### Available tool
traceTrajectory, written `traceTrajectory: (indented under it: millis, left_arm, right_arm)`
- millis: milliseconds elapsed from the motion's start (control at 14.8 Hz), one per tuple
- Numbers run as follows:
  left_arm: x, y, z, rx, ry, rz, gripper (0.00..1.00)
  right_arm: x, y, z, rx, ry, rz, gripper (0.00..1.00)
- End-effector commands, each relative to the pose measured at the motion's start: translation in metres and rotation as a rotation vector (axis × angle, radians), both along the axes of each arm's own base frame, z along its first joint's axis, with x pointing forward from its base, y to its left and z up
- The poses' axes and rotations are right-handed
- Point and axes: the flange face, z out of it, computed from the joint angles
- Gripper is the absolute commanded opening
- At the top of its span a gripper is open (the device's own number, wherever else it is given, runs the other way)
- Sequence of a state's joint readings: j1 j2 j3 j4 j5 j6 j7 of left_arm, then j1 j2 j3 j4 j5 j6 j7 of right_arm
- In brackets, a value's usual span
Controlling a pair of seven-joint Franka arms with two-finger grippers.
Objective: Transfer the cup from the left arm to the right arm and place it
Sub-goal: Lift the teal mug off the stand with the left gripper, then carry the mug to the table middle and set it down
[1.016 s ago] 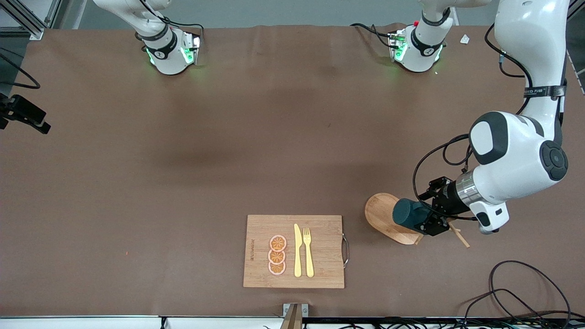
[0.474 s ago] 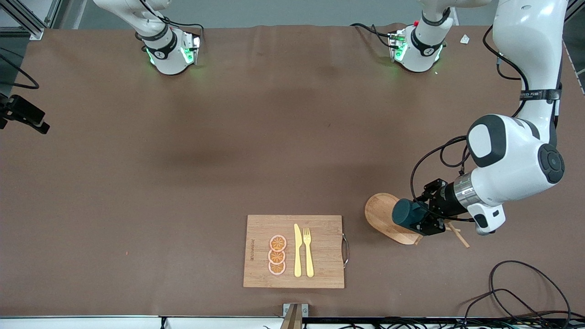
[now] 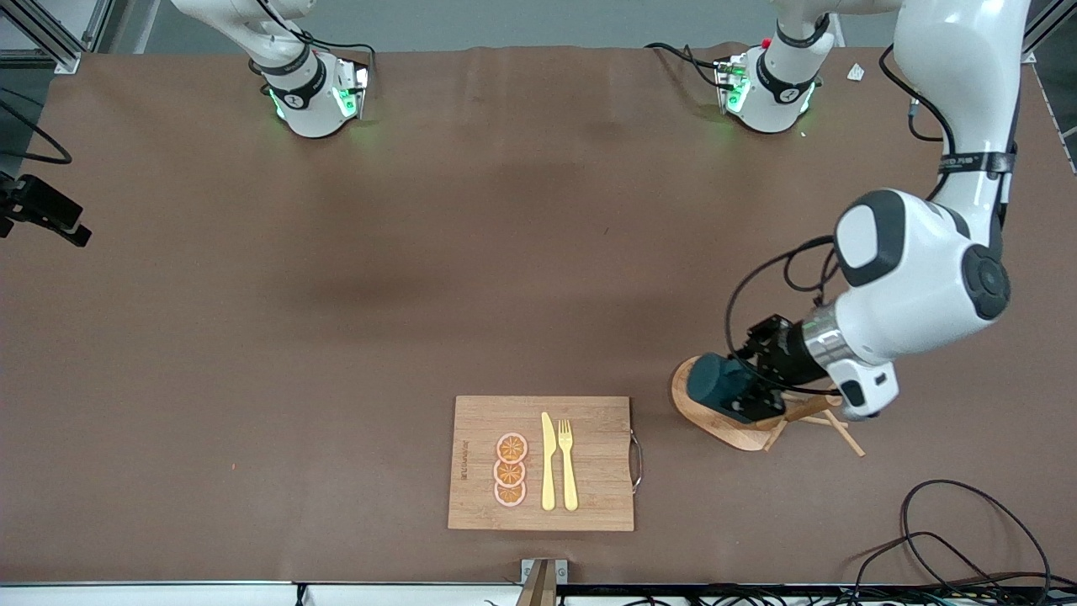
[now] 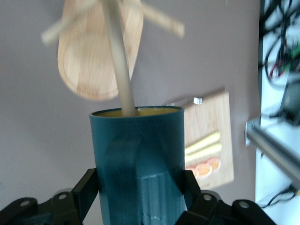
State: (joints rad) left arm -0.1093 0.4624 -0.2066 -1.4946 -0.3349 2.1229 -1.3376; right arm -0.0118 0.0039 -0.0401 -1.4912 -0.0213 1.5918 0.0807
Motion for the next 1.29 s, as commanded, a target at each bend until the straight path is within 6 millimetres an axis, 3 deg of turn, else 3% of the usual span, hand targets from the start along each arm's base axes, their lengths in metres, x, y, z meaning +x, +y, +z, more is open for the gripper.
traceTrajectory:
  millis: [0, 271, 610, 880, 1219]
  left_arm:
    - [-0.025, -0.047, 0.024, 0.051, -0.01, -0.054, 0.52]
    - [-0.072, -0.153, 0.029, 0.169, -0.069, -0.173, 0.52]
    - [-0.13, -0.271, -0.004, 0.372, -0.257, -0.398, 0.52]
    - [-0.178, -0.345, -0.064, 0.569, -0.525, -0.612, 0.52]
    - [-0.244, -0.406, -0.138, 0.734, -0.803, -0.793, 0.52]
  right_arm:
    - [-0.001, -0.002, 0.001, -0.012, 0.003, -0.017, 1.0]
    - [-0.001, -0.002, 0.001, -0.012, 0.003, -0.019, 1.0]
    - [-0.001, -0.002, 0.001, -0.011, 0.003, -0.019, 1.0]
    - [-0.001, -0.002, 0.001, -0.011, 0.003, -0.019, 1.0]
    - [-0.001, -0.002, 0.001, -0.011, 0.003, -0.019, 1.0]
